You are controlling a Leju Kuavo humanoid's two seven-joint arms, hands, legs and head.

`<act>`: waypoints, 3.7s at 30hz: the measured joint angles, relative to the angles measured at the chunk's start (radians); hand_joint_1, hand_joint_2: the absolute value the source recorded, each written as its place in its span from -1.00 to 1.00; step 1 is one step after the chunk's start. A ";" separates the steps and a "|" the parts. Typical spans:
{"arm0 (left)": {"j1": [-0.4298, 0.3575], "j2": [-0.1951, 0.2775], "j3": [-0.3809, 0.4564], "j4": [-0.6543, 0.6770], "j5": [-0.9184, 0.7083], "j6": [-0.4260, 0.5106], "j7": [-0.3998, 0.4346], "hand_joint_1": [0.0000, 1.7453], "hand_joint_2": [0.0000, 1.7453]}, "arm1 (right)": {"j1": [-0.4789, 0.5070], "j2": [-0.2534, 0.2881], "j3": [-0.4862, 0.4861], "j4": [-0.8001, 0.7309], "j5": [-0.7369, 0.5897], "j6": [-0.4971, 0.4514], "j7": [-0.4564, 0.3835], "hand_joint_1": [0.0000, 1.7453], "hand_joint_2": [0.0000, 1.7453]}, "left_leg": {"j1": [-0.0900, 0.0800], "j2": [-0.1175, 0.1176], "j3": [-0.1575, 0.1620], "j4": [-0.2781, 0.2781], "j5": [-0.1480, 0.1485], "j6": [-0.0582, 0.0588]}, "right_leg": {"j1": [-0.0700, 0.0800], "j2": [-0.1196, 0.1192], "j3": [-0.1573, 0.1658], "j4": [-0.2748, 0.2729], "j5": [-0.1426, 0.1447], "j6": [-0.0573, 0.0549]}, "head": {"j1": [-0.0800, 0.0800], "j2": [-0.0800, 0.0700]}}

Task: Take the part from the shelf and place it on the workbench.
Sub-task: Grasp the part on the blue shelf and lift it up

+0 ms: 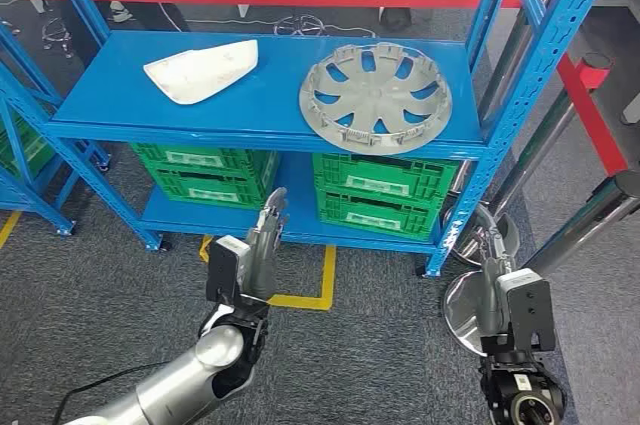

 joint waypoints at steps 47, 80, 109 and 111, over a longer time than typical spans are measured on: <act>-0.013 -0.008 0.000 0.023 0.013 0.010 -0.014 -1.00 -1.00 | -0.021 -0.001 0.004 0.004 0.005 -0.018 0.001 -1.00 -1.00 | 0.006 0.009 -0.010 -0.009 0.022 0.034 | -0.005 -0.006 -0.119 0.297 -0.160 0.027 | 0.005 0.000; -0.018 -0.008 -0.001 0.035 0.027 0.002 -0.021 -1.00 -1.00 | -0.019 -0.008 0.013 0.003 0.039 -0.037 0.013 -1.00 -1.00 | 0.003 -0.006 -0.006 0.006 0.011 0.032 | -0.009 -0.011 -0.106 0.249 -0.102 0.021 | 0.009 0.000; -0.024 -0.007 -0.002 0.039 0.033 0.009 -0.030 -1.00 -1.00 | -0.023 -0.012 0.017 0.003 0.032 -0.031 0.004 -1.00 -1.00 | 0.003 -0.003 -0.022 0.007 0.021 0.030 | -0.012 -0.019 -0.119 0.309 -0.156 0.023 | 0.011 0.000; -0.023 -0.007 -0.002 0.039 0.032 0.009 -0.029 -1.00 -1.00 | -0.022 -0.012 0.017 0.003 0.032 -0.029 0.004 -1.00 -1.00 | -0.002 -0.014 -0.008 0.007 0.013 0.031 | -0.007 -0.015 -0.087 0.213 -0.078 0.010 | 0.012 0.000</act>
